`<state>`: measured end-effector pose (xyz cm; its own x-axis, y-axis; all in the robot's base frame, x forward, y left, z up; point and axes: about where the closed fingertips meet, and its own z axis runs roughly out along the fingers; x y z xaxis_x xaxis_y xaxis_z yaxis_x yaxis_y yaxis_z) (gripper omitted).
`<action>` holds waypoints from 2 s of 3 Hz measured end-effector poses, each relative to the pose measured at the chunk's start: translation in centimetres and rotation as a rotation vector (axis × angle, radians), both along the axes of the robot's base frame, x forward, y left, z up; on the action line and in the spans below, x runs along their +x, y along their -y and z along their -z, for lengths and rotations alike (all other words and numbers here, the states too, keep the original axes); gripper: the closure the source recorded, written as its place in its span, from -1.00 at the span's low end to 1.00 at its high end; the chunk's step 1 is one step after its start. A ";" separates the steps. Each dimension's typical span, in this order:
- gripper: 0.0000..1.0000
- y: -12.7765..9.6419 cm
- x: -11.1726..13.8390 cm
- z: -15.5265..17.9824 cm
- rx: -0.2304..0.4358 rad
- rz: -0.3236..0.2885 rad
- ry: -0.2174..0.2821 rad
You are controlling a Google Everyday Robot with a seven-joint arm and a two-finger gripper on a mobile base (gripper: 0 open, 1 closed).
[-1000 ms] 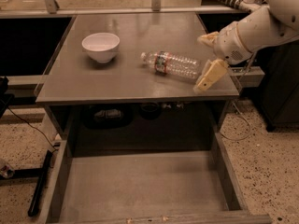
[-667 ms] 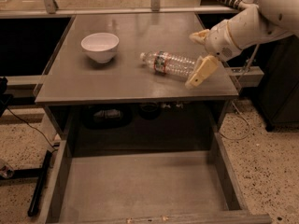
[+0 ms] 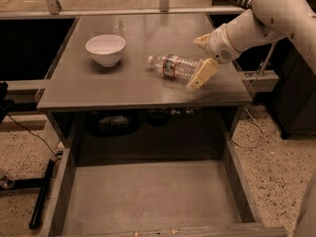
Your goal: Place water bottle into top drawer
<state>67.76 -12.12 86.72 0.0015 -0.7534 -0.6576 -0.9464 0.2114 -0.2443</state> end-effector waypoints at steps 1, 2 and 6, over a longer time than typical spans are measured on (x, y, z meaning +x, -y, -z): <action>-0.63 0.0 0.1 0.0 0.000 0.001 -0.001; -0.16 0.0 0.1 0.0 0.000 0.001 -0.001; 1.00 -0.1 0.1 0.0 0.000 0.000 -0.001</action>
Offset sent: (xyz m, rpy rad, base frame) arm 0.0007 0.0004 -0.0003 0.0002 0.0008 -0.0006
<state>67.83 -12.06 86.68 0.0005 -0.7532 -0.6578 -0.9465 0.2118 -0.2433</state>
